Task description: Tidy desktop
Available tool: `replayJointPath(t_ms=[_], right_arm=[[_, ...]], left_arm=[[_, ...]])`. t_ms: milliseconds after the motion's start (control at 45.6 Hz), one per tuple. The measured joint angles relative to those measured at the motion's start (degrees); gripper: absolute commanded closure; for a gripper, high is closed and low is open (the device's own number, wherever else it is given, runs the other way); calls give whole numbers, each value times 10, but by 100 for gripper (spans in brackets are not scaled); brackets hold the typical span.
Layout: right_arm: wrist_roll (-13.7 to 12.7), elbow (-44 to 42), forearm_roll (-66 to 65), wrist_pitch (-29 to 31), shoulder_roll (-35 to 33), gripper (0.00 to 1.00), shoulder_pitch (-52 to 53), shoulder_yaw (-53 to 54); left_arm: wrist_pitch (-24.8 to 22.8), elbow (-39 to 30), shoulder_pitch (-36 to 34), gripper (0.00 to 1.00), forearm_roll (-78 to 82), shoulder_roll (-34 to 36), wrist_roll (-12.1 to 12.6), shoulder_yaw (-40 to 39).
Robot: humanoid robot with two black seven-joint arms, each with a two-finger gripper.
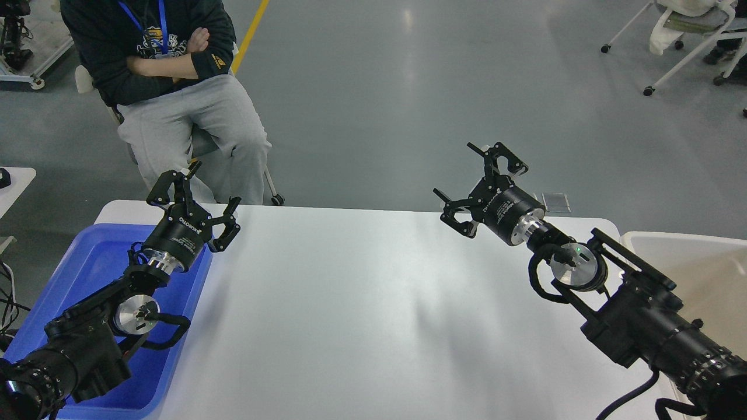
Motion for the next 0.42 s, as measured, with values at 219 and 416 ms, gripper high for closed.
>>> replayJointPath(t_ms=[219,416], right_arm=[[0,-2,0,22,4,0,-30,2],[0,-4,0,31,6,0,-44,3]], left_arm=[[0,0,0,0,0,0,0,0],[0,0,0,0,0,0,0,0]])
